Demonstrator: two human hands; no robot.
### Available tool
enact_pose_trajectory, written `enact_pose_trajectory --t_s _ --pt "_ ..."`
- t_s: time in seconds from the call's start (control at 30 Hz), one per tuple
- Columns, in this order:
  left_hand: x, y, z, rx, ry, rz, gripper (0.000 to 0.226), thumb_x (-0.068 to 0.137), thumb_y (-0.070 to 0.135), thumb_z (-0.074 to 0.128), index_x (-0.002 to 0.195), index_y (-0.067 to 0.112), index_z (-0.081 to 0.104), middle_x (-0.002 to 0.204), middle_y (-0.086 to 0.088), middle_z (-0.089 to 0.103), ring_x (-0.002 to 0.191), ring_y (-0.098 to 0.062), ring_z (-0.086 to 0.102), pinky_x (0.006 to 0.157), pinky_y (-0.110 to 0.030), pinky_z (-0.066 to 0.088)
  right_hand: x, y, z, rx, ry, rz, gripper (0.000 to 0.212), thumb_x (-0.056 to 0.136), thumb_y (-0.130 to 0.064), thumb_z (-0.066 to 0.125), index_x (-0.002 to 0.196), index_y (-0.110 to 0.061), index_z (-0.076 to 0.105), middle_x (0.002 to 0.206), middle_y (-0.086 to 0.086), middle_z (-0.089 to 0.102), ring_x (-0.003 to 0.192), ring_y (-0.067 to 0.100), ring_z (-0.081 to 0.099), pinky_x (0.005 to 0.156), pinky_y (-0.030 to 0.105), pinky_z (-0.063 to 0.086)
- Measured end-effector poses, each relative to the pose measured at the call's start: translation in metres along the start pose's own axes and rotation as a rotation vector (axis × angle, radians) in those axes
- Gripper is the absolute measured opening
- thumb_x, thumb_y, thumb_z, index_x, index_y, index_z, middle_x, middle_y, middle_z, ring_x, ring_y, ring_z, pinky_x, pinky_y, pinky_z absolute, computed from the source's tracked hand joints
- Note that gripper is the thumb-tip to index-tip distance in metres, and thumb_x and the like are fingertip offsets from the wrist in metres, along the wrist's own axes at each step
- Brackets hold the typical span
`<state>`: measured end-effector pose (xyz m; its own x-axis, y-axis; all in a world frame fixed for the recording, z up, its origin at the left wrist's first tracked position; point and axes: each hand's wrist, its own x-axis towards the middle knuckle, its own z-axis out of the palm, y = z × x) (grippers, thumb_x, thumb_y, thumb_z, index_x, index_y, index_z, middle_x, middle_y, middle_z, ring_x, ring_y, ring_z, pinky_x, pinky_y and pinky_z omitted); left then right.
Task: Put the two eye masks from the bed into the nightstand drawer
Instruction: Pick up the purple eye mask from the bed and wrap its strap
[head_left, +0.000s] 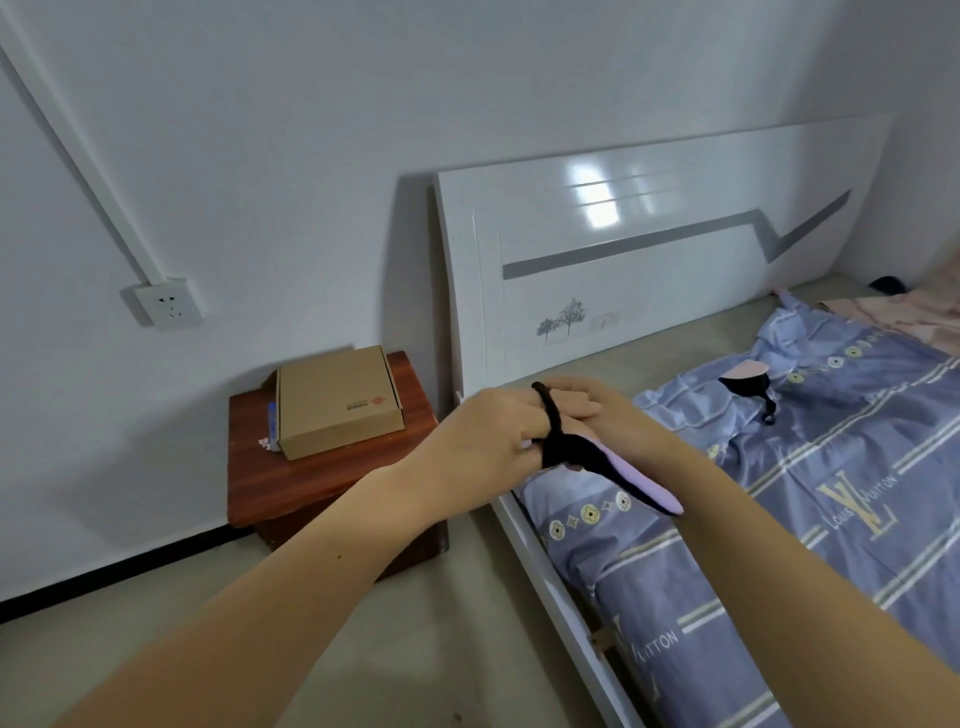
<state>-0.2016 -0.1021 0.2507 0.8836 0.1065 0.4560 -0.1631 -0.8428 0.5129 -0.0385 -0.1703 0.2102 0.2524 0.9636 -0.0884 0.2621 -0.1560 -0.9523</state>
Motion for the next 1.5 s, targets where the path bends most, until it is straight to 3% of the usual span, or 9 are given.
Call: enact_pose_trajectory --t_s 0.17,0.4,0.53,0.73,0.97,1.1,1.23,1.37,1.5 --pt "-0.017 -0.006 0.004 0.077 0.235 -0.025 0.022 0.083 0.003 0.061 0.103 0.003 0.071 0.089 -0.01 0.075 0.087 -0.006 0.059 0.081 -0.005 0.044 -0.009 -0.002 0.0 -0.016 0.172 0.013 0.025 0.093 -0.012 0.045 0.086 0.004 0.063 0.045 -0.01 0.058 0.042 0.0 0.049 0.045 0.008 0.038" --pt "-0.025 -0.017 0.02 0.218 0.433 0.061 0.038 0.097 0.024 0.041 0.102 -0.001 0.07 0.102 -0.017 0.072 0.102 -0.017 0.06 0.101 -0.015 0.042 -0.03 0.002 -0.01 0.05 -0.009 -0.036 0.014 0.091 -0.004 0.048 0.096 -0.002 0.061 0.088 0.036 0.061 0.059 0.032 0.061 0.058 0.038 0.054" --pt "-0.022 -0.022 0.024 0.162 0.291 0.024 0.033 0.094 0.009 0.041 0.102 0.007 0.072 0.118 -0.002 0.056 0.114 -0.016 0.05 0.105 -0.012 0.033 -0.029 0.01 -0.03 0.406 -0.184 0.121 0.024 0.092 -0.012 0.049 0.101 -0.015 0.071 0.079 -0.001 0.074 0.063 0.007 0.066 0.055 0.018 0.053" --pt "-0.028 -0.04 0.033 -0.124 0.122 -0.396 0.056 0.076 -0.023 0.044 0.09 0.02 0.077 0.135 0.015 0.04 0.135 -0.007 0.031 0.115 -0.025 0.025 -0.012 0.017 -0.017 0.453 -0.347 0.162 0.025 0.092 -0.01 0.052 0.116 -0.01 0.061 0.084 -0.001 0.072 0.069 0.009 0.066 0.059 0.019 0.053" --pt "-0.061 -0.061 0.041 -0.413 0.291 -0.855 0.061 0.078 -0.019 0.032 0.073 0.027 0.071 0.119 0.008 0.057 0.122 -0.01 0.048 0.103 -0.019 0.034 0.028 0.04 0.031 0.381 -0.032 0.2 0.022 0.092 0.0 0.046 0.108 -0.006 0.059 0.067 0.008 0.059 0.046 0.01 0.051 0.043 0.018 0.04" --pt "-0.098 -0.068 0.045 -0.594 0.372 -1.086 0.051 0.088 -0.003 0.033 0.081 0.026 0.074 0.066 0.028 0.069 0.068 0.016 0.06 0.058 0.005 0.04 0.049 0.054 0.075 0.315 0.039 0.224 0.023 0.091 0.0 0.041 0.096 -0.012 0.06 0.084 0.014 0.061 0.07 0.022 0.054 0.064 0.032 0.045" --pt "-0.137 -0.085 0.044 -0.761 0.434 -1.231 0.041 0.09 0.011 0.042 0.084 0.033 0.076 0.086 0.014 0.074 0.077 0.001 0.066 0.061 -0.007 0.049 0.068 0.066 0.125 0.244 0.093 0.165 0.029 0.09 -0.006 0.042 0.093 -0.026 0.062 0.085 -0.005 0.067 0.074 0.0 0.063 0.066 0.016 0.053" --pt "-0.161 -0.122 0.029 -0.906 0.79 -1.292 0.021 0.093 0.02 0.054 0.089 0.027 0.073 0.087 0.008 0.074 0.08 -0.007 0.068 0.065 -0.021 0.056 0.094 0.07 0.165 0.12 -0.056 0.133 0.016 0.088 -0.026 0.048 0.091 -0.032 0.064 0.093 -0.005 0.07 0.087 0.009 0.064 0.075 0.025 0.051" --pt "-0.176 -0.168 0.001 -0.737 0.534 -1.317 0.025 0.09 0.028 0.058 0.095 0.003 0.062 0.082 -0.006 0.065 0.072 -0.02 0.058 0.061 -0.031 0.044 0.12 0.063 0.209 -0.004 -0.01 0.067 0.029 0.091 -0.015 0.043 0.077 -0.034 0.06 0.076 -0.015 0.064 0.068 -0.006 0.056 0.06 0.004 0.041"
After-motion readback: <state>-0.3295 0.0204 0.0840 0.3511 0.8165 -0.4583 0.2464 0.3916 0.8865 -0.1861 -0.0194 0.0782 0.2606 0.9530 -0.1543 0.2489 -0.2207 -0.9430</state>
